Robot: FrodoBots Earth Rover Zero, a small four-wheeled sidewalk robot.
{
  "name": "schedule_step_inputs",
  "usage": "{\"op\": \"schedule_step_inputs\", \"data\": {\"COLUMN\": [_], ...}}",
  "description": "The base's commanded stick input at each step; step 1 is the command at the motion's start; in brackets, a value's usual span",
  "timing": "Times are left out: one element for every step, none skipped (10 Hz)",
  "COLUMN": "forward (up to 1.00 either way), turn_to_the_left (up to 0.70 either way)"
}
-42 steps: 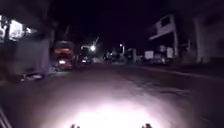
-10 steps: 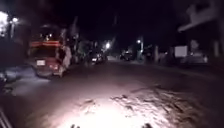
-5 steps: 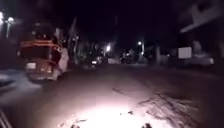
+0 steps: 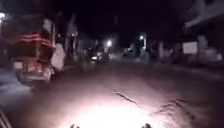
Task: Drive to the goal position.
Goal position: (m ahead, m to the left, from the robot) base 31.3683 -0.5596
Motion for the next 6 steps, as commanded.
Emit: {"op": "schedule_step_inputs", "data": {"forward": [0.85,0.85,0.85,0.85,0.85,0.85], "turn_to_the_left": [0.00,-0.01,-0.19,0.00,0.00,0.00]}}
